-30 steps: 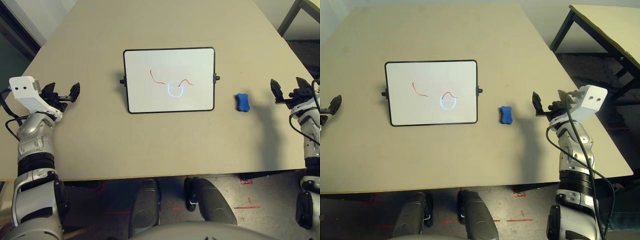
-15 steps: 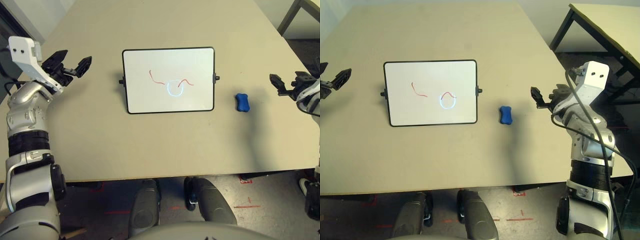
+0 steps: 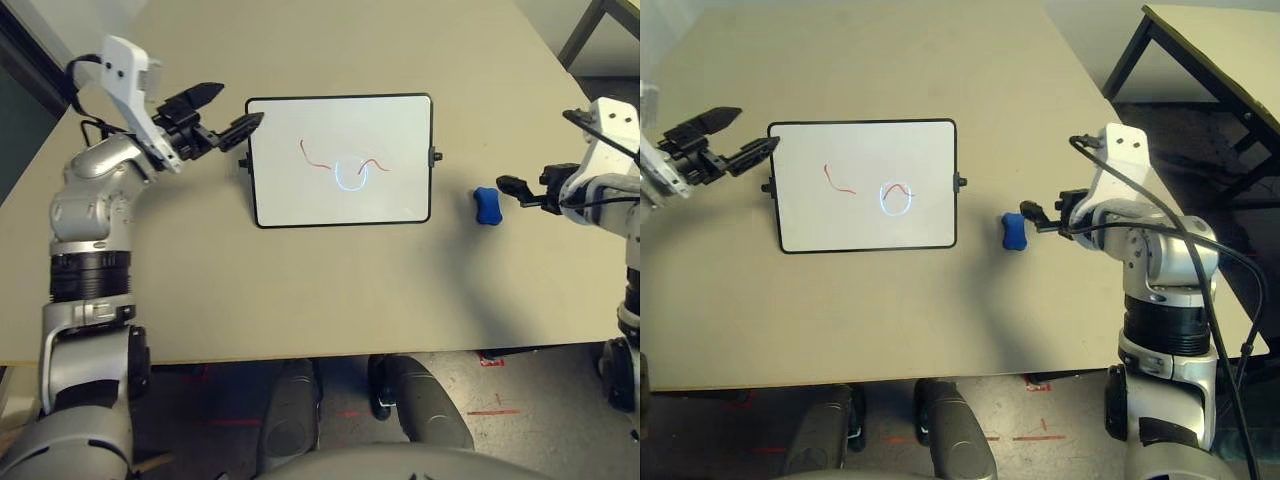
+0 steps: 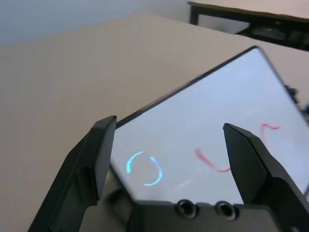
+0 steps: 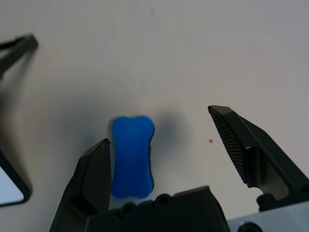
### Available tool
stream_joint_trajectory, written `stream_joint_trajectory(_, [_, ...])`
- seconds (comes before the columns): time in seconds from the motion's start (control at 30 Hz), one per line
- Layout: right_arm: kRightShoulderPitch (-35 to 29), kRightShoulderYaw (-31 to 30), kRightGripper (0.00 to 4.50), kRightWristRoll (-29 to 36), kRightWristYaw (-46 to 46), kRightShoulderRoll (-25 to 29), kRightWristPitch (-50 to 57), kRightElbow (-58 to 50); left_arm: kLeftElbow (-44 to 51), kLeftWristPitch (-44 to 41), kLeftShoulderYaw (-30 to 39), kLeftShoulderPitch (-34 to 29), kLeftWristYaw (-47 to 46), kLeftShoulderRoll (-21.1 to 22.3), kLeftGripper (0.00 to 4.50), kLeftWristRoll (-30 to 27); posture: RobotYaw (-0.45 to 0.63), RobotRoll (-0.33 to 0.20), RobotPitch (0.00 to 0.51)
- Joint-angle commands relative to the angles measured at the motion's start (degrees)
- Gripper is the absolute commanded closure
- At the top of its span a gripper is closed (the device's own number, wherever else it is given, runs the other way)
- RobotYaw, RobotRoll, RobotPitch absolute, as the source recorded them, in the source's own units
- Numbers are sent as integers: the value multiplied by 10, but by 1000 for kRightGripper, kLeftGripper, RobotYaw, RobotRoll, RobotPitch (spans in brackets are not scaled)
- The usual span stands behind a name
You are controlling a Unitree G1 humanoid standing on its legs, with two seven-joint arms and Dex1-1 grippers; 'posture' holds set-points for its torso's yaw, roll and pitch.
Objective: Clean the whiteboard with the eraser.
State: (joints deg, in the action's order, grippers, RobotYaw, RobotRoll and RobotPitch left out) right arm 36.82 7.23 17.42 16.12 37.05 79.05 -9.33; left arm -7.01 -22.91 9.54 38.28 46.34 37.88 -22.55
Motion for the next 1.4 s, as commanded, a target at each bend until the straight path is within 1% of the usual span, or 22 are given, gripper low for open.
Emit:
stream_joint_trajectory(0.03, [8,-23,20,-10,-2,-3,5,14,28,-21,-14,-15,-1,-7,6,-4,-57,0,141])
stream_joint_trajectory(0.13, [23,-34,20,-18,-5,-14,-4,39,50,-24,-37,-31,9,-4,6,7,-49,0,142])
stream_joint_trajectory(0.27, [36,-39,20,-25,-7,-27,-9,63,84,-41,-53,-50,9,-7,6,3,-43,0,145])
stream_joint_trajectory(0.53, [40,-43,20,-34,-13,-55,-9,81,99,-55,-72,-52,8,-21,6,3,-40,0,166])
stream_joint_trajectory(0.9, [50,-33,20,-45,-21,-64,-10,102,97,-60,-73,-49,8,-31,6,5,-46,0,183])
stream_joint_trajectory(1.13, [62,-37,20,-50,-24,-78,-16,122,108,-70,-69,-50,8,-26,6,2,-26,0,199])
stream_joint_trajectory(1.3, [57,-32,20,-53,-28,-84,-19,135,125,-84,-63,-53,4,-23,6,-3,-14,0,209])
stream_joint_trajectory(1.4, [53,-26,568,-53,-31,-85,-17,138,135,-91,-62,-57,1,-22,0,-6,-12,0,213])
